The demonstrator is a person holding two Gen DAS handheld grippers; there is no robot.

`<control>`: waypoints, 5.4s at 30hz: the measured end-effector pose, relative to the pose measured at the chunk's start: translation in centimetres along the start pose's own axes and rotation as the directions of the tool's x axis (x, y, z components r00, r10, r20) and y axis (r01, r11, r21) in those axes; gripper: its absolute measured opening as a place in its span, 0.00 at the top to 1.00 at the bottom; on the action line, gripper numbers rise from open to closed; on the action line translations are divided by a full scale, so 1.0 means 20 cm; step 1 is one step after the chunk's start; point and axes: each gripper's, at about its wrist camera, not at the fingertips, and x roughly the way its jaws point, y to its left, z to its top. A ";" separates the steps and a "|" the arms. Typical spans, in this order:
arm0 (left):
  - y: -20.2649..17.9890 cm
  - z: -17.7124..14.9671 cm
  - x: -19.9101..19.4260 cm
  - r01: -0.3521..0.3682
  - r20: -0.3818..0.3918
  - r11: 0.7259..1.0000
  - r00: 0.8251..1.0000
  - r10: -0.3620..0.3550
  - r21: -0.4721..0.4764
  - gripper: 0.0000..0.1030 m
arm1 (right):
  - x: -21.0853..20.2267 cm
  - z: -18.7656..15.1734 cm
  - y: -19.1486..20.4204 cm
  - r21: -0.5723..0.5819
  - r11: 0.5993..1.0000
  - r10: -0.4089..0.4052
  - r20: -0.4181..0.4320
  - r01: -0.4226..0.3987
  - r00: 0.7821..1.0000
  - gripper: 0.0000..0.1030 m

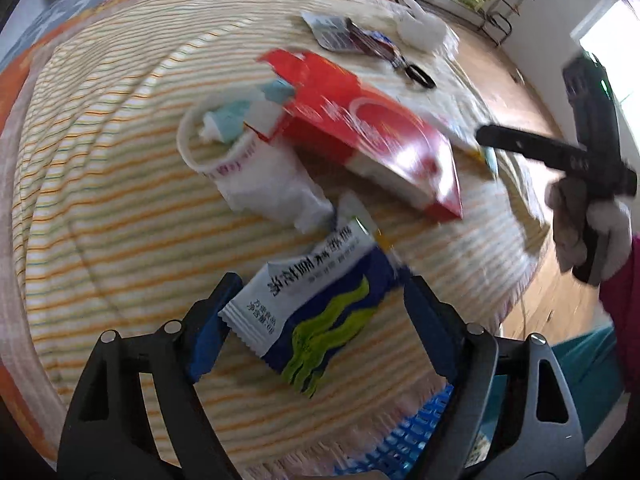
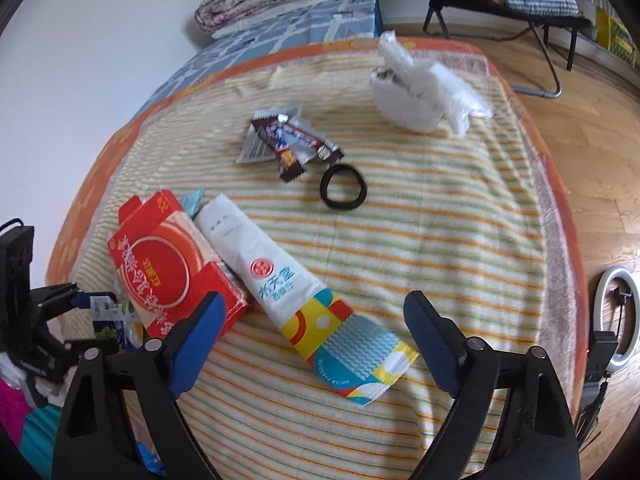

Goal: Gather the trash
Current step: 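Reach the left tool to the blue snack packet while the right tool reaches the white paper tube, then close the left tool on the snack packet while the right tool grasps the white tube, then carry both items over the blue basket and open both tools to drop them, then reach the left tool to the white cup while the right tool grasps the red box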

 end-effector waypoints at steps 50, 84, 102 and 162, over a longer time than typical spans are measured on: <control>-0.10 -0.04 -0.02 -0.233 0.042 0.964 0.972 0.230 0.131 0.41 | 0.13 0.10 0.20 -0.028 0.996 -0.088 -0.034 0.087 0.996 0.82; -0.16 -0.48 -0.41 -0.178 0.146 0.984 0.974 0.171 0.034 0.41 | -0.45 -0.40 0.67 -0.117 0.985 0.143 0.113 -0.130 0.983 0.83; -0.27 -0.76 -0.36 -0.173 0.138 0.983 0.977 0.164 0.055 0.41 | -0.36 -0.67 0.83 -0.126 0.980 0.165 0.075 -0.155 0.983 0.83; -0.17 -0.54 -0.43 -0.204 0.187 0.979 0.962 0.201 -0.005 0.31 | -0.33 -0.56 0.68 -0.079 0.997 -0.012 0.031 0.014 0.999 0.34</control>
